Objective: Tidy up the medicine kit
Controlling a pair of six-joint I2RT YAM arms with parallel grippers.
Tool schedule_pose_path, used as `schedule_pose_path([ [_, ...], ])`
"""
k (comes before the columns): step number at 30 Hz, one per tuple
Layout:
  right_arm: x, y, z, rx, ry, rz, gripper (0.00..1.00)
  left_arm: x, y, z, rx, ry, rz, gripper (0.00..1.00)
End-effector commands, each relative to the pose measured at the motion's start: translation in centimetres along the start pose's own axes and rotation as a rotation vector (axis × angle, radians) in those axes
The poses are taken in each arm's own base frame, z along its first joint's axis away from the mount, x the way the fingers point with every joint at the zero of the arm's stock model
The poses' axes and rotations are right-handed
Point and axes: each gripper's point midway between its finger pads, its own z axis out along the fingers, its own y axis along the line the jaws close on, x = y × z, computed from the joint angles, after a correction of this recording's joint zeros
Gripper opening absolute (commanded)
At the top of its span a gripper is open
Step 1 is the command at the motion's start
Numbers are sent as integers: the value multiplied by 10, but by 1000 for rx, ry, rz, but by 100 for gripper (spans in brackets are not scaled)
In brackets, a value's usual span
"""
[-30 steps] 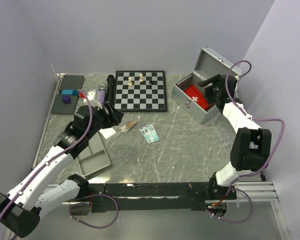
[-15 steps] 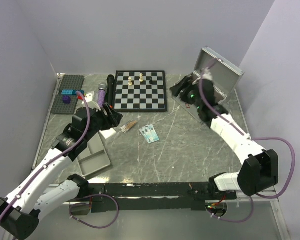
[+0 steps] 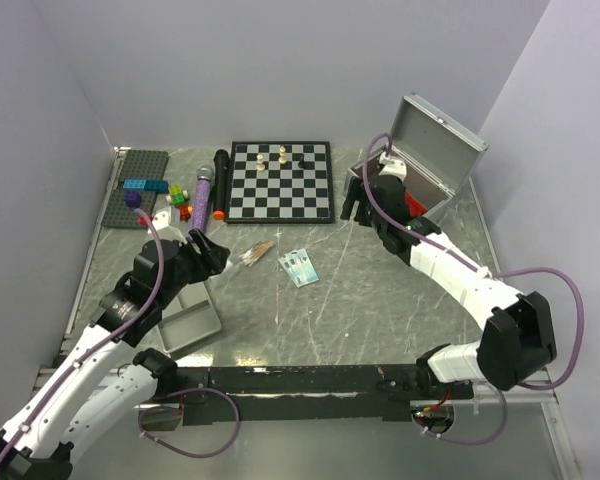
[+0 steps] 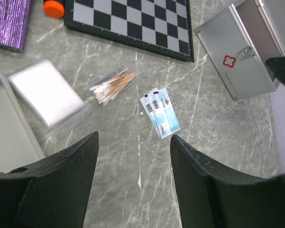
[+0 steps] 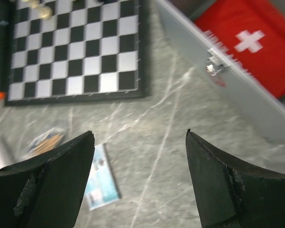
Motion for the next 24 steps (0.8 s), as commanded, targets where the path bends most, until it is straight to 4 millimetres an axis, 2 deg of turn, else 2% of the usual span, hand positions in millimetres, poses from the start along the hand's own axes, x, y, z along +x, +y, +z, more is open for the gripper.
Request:
schedule_pose_path([
  [1,-51,-30,9,178,-91,-2,85,3,11,-6,-40,-16,-56,66],
  [4,-67,-23,17,140,-87,30,84,-2,20,-13,-67,-58,-68,66],
  [7,-68,13,14,10,-108,-24,82,-4,36,-20,-134,-96,-108,67],
  [9,-53,43,10,-73,-87,-69,81,3,43,-20,-159,-86,-128,67],
  [13,-10,92,5,-206,-22,-167,80,11,53,-12,-233,-62,-174,66],
  [20,87,189,-12,-498,199,-334,79,31,75,0,-340,-41,-355,61],
  [22,114,218,-23,-606,268,-372,80,28,81,-6,-377,-64,-403,59],
  [24,139,239,-29,-647,331,-410,80,11,81,-19,-376,-136,-435,58],
])
